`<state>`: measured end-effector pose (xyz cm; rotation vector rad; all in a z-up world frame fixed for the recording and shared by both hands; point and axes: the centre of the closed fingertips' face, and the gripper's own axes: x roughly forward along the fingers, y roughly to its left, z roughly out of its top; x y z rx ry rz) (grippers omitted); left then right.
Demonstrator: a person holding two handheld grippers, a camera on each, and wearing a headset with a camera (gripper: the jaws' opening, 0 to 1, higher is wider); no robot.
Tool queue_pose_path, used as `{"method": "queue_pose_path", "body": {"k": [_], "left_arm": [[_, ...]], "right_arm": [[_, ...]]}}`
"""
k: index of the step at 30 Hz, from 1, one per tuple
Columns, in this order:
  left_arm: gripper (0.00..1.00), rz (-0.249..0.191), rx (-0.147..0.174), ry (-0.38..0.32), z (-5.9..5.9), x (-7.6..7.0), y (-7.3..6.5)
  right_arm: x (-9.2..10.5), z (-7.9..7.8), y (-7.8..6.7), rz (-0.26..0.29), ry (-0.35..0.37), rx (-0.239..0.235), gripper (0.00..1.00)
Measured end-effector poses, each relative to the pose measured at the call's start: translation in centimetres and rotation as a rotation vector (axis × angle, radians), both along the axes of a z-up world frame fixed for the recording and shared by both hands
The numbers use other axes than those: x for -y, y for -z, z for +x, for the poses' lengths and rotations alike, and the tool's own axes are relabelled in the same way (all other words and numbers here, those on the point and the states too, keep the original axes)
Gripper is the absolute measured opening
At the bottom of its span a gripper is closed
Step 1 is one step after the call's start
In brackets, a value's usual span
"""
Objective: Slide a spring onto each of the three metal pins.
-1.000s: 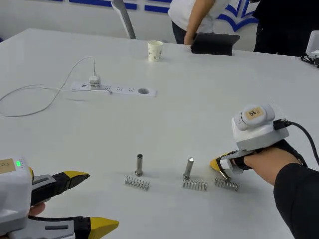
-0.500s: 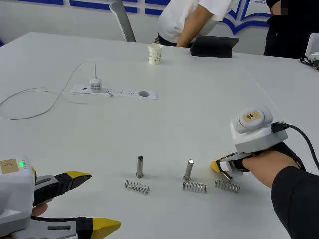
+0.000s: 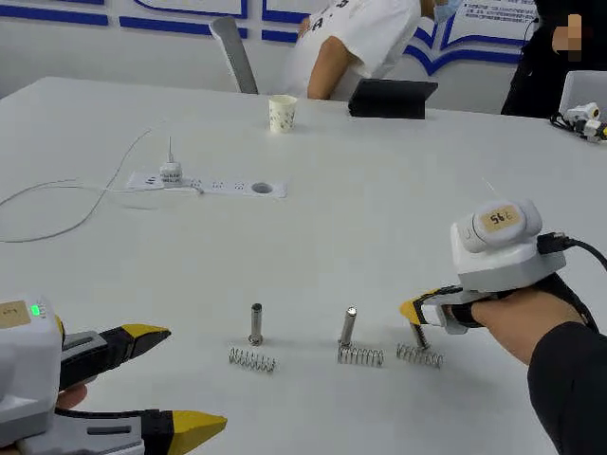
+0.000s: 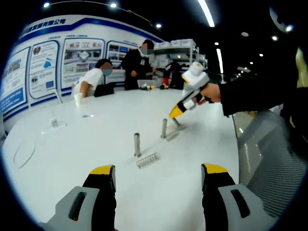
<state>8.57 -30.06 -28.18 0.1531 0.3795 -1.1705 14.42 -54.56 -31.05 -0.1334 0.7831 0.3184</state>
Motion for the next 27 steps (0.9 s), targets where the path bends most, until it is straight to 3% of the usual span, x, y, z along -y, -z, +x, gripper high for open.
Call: {"method": "queue_pose_path", "body": {"k": [10,27], "left_arm": [[0.74,-0.001,0.010,0.008,-0.2,0.1,-0.4],[0.74,0.003,0.024,0.012,-0.6,0.1,-0.9]], "right_arm": [[0.1,-0.9,-0.9,0.001,-0.001,0.042,0.09],[0.6,-2.4,-1.2,-0.001,-0.007,0.060,0.09]]}}
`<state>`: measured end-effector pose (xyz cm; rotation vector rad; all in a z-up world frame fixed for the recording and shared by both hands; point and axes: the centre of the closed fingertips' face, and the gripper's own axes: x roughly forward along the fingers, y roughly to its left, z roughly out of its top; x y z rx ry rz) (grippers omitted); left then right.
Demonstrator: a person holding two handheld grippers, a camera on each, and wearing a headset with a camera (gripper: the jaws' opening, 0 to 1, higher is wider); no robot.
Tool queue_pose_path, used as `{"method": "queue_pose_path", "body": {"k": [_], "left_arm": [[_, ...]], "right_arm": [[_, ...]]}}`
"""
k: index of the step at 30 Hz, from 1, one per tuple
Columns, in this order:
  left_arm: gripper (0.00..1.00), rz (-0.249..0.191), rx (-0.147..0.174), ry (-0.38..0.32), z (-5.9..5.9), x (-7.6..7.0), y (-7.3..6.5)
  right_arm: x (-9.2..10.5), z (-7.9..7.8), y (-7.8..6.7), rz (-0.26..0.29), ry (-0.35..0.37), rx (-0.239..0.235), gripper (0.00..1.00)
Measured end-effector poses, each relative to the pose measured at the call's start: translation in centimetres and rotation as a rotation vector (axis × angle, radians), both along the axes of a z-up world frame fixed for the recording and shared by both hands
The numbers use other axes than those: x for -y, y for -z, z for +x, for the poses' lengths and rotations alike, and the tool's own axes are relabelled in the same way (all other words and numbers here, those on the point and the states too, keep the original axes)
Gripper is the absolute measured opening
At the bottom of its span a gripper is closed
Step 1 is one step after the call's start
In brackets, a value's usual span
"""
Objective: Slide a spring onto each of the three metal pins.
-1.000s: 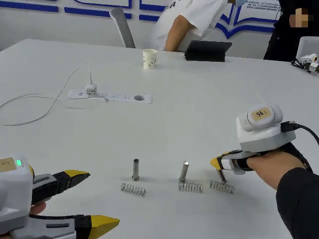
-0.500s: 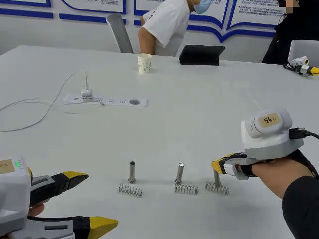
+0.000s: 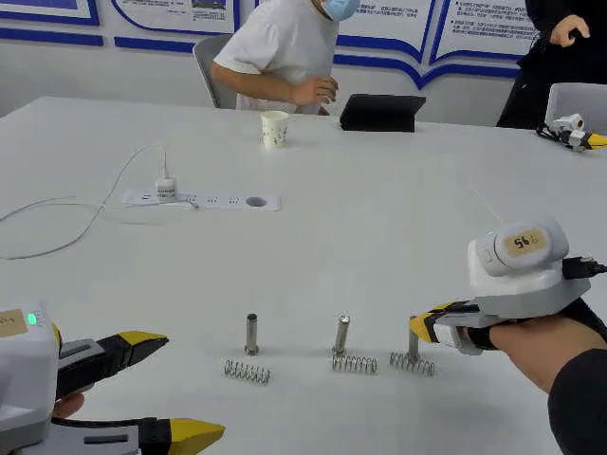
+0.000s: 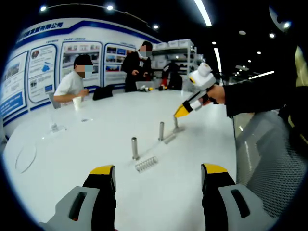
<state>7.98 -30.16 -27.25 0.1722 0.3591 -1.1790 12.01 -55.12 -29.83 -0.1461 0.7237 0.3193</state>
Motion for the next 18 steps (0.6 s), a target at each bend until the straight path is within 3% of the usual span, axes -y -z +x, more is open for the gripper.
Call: {"method": "queue_pose_path", "body": {"k": [18], "left_arm": [[0.74,0.001,0.010,0.016,-0.7,0.3,-0.3]], "right_arm": [[0.0,-1.3,-0.3,-0.015,-0.031,0.009,0.10]]}}
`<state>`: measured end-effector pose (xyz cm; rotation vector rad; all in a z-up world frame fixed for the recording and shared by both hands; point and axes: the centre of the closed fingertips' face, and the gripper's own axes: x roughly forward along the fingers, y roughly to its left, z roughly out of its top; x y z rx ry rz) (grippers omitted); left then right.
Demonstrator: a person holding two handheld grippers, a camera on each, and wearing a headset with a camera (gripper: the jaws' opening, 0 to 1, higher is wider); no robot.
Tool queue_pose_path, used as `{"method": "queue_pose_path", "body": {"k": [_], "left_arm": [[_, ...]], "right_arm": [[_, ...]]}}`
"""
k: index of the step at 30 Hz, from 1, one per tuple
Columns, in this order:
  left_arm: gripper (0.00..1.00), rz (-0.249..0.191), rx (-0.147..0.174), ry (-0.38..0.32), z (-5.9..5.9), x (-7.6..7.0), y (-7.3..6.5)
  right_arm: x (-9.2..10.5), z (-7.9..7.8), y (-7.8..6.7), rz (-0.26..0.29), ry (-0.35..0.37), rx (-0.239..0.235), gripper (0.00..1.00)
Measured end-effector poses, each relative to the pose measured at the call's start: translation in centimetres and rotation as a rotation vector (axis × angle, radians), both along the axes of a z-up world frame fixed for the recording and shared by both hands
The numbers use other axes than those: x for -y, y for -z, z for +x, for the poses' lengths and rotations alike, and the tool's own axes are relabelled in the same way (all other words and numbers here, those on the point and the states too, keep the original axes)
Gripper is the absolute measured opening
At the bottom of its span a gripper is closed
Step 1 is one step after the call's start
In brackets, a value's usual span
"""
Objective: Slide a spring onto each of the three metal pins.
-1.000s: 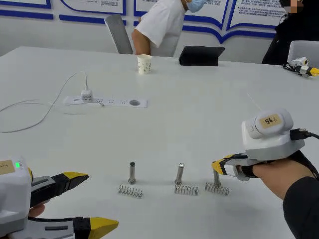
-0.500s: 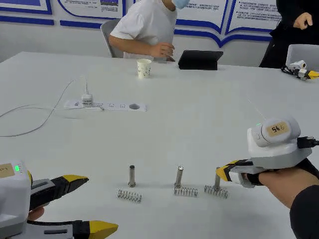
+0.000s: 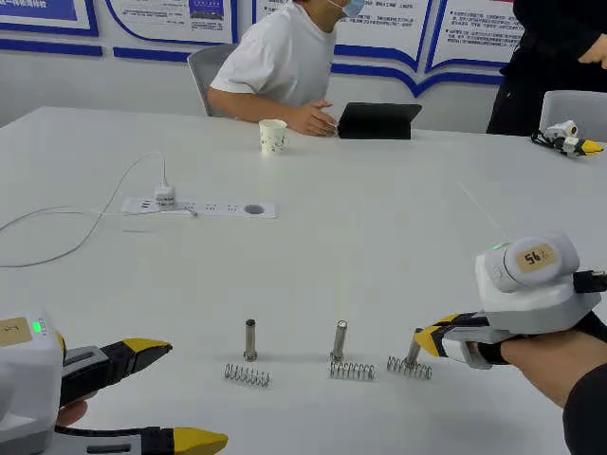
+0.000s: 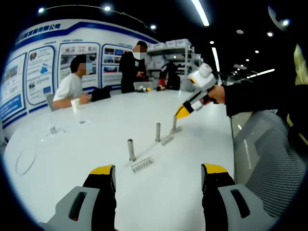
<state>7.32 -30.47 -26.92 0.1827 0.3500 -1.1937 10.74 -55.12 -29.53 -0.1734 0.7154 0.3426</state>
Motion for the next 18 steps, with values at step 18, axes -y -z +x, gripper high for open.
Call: {"method": "queue_pose_path", "body": {"k": [18], "left_arm": [[0.73,0.004,0.002,0.022,-0.3,0.6,0.0]], "right_arm": [[0.7,-1.6,1.7,-0.018,-0.132,-0.037,0.17]]}}
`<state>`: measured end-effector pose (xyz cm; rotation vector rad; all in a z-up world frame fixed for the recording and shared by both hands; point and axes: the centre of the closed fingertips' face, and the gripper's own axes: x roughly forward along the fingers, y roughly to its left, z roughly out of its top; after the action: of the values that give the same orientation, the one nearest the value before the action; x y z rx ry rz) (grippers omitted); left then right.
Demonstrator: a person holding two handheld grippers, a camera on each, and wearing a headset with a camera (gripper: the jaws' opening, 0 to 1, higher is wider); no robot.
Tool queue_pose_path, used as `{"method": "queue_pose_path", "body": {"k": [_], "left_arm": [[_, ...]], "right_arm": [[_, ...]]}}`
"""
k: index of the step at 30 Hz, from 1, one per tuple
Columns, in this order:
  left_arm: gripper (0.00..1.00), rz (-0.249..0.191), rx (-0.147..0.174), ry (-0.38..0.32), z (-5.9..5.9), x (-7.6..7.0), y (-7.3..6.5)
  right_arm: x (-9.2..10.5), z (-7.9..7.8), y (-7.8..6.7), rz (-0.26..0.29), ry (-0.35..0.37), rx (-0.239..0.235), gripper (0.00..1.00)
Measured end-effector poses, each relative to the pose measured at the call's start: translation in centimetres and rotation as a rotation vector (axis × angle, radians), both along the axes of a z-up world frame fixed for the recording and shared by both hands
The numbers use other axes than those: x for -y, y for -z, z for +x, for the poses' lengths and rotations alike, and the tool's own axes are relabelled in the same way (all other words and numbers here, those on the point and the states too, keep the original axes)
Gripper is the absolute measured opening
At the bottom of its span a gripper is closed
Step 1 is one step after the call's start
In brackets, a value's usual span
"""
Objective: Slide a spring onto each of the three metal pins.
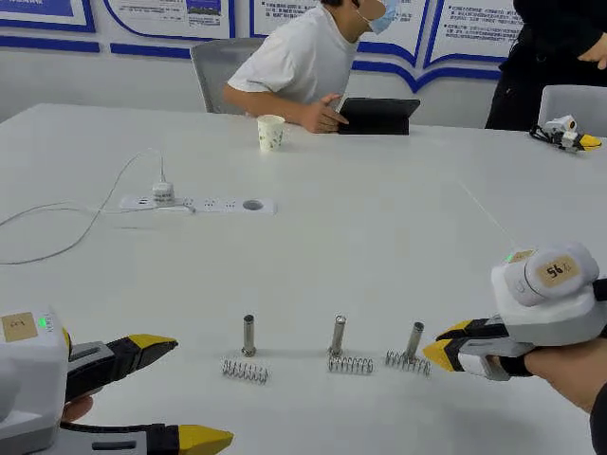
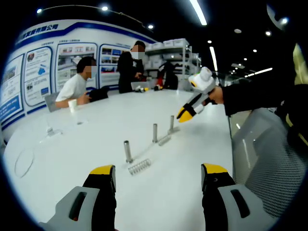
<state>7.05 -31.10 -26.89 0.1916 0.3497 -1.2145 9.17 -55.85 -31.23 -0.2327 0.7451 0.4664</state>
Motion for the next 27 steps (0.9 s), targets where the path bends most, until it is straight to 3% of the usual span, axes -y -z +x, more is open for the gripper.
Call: {"method": "queue_pose_path", "body": {"k": [12,27], "left_arm": [[0.73,0.005,-0.013,0.003,-0.1,0.0,0.4],[0.71,0.008,-0.034,0.010,-0.3,0.3,1.0]], "right_arm": [[-0.8,-0.4,2.3,-0.050,-0.197,-0.047,0.18],[-0.9,-0.1,3.7,-0.052,-0.258,-0.088,0.16]]}}
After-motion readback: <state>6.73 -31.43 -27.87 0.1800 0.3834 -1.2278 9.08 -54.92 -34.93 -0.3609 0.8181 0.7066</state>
